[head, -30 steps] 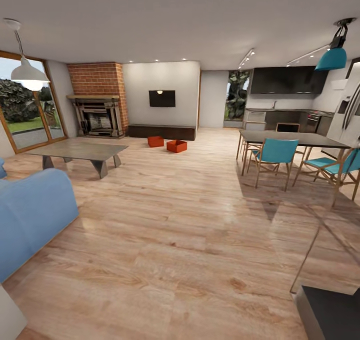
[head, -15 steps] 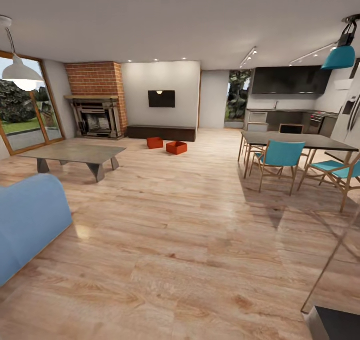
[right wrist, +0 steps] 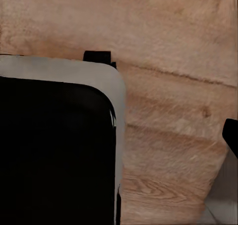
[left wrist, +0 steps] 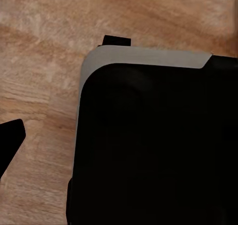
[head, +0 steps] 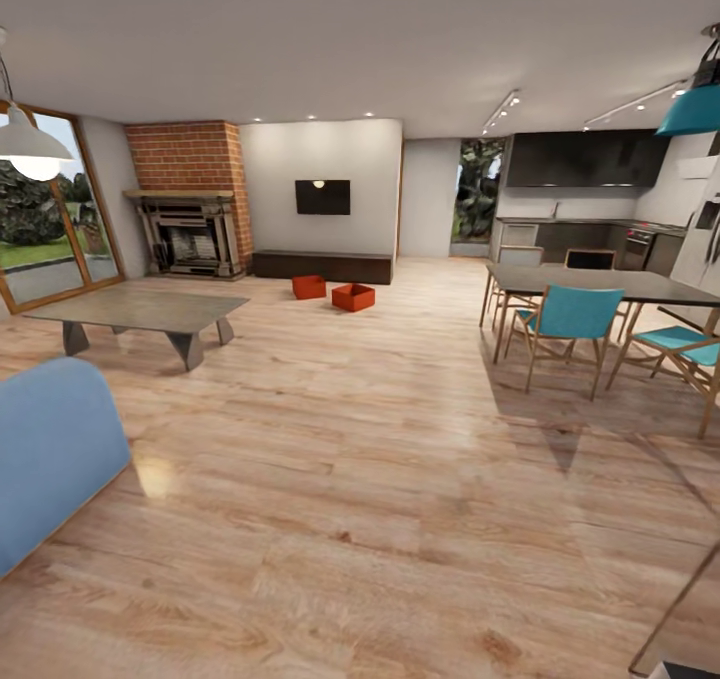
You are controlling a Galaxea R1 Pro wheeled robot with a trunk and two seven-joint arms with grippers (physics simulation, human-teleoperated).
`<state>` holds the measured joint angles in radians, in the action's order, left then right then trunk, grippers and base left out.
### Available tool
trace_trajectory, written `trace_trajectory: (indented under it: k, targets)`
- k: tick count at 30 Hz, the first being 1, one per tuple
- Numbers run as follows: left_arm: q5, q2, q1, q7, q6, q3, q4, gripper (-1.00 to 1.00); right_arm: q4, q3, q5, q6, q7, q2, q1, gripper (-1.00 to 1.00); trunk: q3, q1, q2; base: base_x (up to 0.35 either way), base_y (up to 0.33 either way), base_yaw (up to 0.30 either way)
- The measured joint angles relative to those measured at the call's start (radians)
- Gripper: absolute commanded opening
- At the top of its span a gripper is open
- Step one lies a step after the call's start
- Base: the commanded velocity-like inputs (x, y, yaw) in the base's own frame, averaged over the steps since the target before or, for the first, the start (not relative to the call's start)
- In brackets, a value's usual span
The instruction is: Move the two storage containers from the living room to the garage. In the garage, place one container on the floor and stack the other container on top of it (either order is fine).
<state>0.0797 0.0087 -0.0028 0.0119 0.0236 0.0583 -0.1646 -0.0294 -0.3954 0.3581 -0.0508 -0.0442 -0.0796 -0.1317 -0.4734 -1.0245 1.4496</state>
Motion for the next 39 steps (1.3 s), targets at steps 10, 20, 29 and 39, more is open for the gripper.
trace_trajectory:
  k: [10, 20, 29, 39]
  targets:
    - [0.001, 0.001, 0.0, 0.0, 0.0, 0.0, -0.001, 1.0, 0.0, 0.017, 0.028, -0.02, 0.006, 0.002, -0.001, 1.0, 0.0, 0.0, 0.0, 0.322, 0.0, 0.0]
    - [0.0, 0.003, -0.001, 0.0, 0.016, 0.001, -0.048, 1.0, 0.001, 0.014, 0.018, -0.022, 0.007, 0.003, -0.001, 1.0, 0.0, 0.0, 0.0, 0.322, 0.0, 0.0]
    - [0.003, 0.019, -0.002, -0.003, 0.056, 0.001, -0.054, 1.0, 0.002, 0.011, 0.012, -0.027, 0.007, 0.003, -0.001, 1.0, 0.0, 0.0, 0.0, 0.322, 0.0, 0.0]
    - [0.154, 0.029, -0.002, -0.009, 0.082, -0.004, -0.048, 1.0, 0.002, 0.007, 0.007, -0.031, 0.007, 0.003, -0.001, 1.0, 0.0, 0.0, 0.0, 0.322, 0.0, 0.0]
